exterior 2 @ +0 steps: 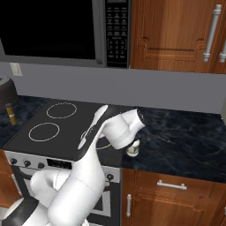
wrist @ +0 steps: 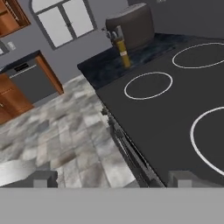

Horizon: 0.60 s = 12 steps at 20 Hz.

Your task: Collect the turmeric, mayonnaise, and shaker from the cabinet and place them next to the stove.

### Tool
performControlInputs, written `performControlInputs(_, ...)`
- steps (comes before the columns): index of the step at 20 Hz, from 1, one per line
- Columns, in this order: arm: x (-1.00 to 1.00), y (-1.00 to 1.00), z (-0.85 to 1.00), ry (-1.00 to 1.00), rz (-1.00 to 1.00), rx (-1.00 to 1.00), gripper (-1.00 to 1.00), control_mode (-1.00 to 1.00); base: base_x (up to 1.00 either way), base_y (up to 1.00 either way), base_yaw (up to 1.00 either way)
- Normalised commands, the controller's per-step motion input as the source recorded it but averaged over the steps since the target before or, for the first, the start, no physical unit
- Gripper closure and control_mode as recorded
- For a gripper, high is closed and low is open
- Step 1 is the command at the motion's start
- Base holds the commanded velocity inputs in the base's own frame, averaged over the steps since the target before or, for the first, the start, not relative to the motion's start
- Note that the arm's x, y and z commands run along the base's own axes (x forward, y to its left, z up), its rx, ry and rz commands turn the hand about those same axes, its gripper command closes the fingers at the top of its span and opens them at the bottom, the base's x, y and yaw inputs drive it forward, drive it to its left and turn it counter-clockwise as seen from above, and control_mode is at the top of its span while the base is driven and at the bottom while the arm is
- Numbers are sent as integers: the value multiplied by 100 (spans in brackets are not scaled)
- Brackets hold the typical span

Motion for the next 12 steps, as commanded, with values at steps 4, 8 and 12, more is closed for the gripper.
performControlInputs(4, -100, 68, 7, 0, -11, 0, -100, -100, 0, 0, 0)
performControlInputs(8, -75, 70, 46, 0, -10, -2, -100, -100, 0, 0, 0)
performControlInputs(12, -32, 73, 77, 0, -7, -9, -100, -100, 0, 0, 0)
